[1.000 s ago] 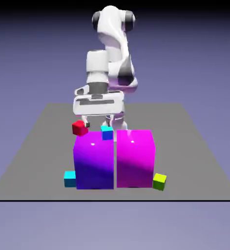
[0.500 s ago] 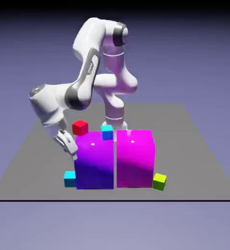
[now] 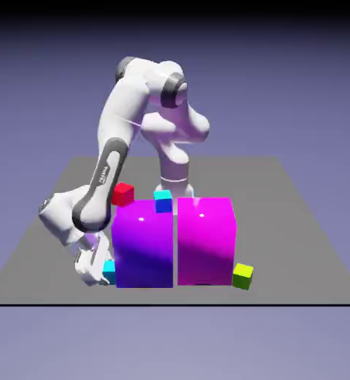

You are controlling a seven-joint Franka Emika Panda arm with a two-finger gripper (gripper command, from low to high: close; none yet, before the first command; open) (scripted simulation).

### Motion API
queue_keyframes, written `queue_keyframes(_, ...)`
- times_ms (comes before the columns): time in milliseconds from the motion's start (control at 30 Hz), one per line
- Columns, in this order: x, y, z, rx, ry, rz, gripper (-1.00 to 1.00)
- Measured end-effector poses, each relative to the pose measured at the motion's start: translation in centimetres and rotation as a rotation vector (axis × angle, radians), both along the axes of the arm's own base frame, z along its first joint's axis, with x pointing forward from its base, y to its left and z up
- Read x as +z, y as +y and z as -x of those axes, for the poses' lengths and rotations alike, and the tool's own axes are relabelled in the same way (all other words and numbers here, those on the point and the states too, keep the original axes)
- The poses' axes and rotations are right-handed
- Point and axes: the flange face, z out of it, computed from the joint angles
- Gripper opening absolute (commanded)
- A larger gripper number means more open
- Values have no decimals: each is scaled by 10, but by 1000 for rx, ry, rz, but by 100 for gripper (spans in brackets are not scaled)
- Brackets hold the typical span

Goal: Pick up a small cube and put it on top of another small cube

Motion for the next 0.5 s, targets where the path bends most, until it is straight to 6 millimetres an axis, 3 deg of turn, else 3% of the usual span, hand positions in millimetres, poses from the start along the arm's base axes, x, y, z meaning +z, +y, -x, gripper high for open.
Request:
queue_keyframes(67, 40, -17, 1, -1, 1, 0, -100)
queue_keyframes(133, 70, -11, -16, 71, -103, 18, -100)
queue_keyframes(333, 133, 4, -56, 550, -303, 164, -100)
queue_keyframes(500, 165, 54, -91, 1007, -377, 250, -100)
